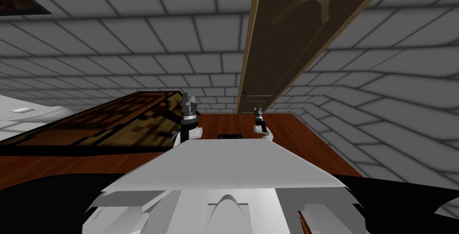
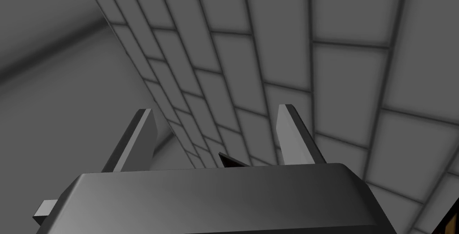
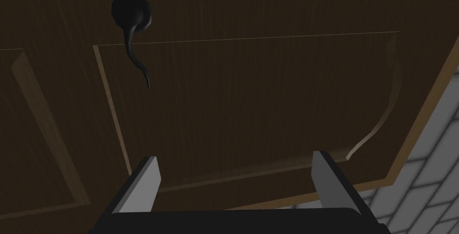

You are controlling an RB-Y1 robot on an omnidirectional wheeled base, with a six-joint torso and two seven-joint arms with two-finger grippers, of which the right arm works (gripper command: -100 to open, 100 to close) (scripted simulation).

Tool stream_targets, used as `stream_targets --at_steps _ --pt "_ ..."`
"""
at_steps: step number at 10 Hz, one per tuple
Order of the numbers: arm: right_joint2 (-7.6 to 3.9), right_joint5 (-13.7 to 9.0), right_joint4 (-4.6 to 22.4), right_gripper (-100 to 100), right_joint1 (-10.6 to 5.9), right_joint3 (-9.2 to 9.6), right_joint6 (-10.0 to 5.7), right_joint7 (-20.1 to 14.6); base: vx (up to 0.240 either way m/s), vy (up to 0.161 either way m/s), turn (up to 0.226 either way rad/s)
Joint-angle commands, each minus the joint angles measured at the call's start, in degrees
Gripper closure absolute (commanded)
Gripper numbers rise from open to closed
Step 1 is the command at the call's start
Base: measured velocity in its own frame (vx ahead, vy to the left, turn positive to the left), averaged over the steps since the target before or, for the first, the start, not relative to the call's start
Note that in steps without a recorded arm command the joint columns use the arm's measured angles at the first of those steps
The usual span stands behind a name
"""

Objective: Pull the door open

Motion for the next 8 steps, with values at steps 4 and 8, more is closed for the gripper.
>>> stream_targets --at_steps 4,8 --pt "-1.27 -0.6 7.85 -100 -3.68 -0.99 -0.47 -0.61 0.093 -0.046 0.13" --pt "-2.25 -1.06 14.1 -100 -6.34 -1.71 -1.1 -1.11 0.086 -0.054 0.121"
